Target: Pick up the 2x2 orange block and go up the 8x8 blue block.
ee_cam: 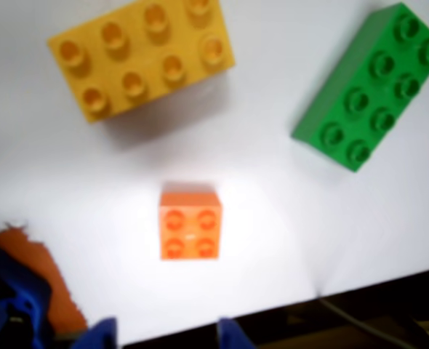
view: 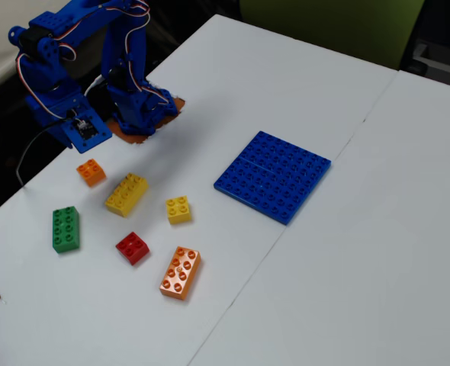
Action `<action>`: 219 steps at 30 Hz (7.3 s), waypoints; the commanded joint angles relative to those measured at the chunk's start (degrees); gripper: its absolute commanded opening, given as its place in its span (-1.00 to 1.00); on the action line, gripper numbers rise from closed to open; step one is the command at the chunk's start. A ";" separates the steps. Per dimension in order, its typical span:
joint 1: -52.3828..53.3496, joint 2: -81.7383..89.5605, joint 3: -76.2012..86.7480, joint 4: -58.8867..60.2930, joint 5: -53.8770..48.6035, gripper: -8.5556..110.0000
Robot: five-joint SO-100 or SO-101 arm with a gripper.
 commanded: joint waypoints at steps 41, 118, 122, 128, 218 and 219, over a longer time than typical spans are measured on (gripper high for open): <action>1.49 -10.37 17.67 -29.53 -0.97 -0.43; -66.88 -13.01 -39.29 14.59 64.07 -0.86; -72.16 -22.32 -48.78 14.68 68.47 -0.86; -76.99 -31.20 -57.22 14.77 69.61 -0.86; -85.34 -47.02 -68.47 15.21 72.51 -0.86; -85.25 -47.02 -68.47 15.21 72.51 -0.86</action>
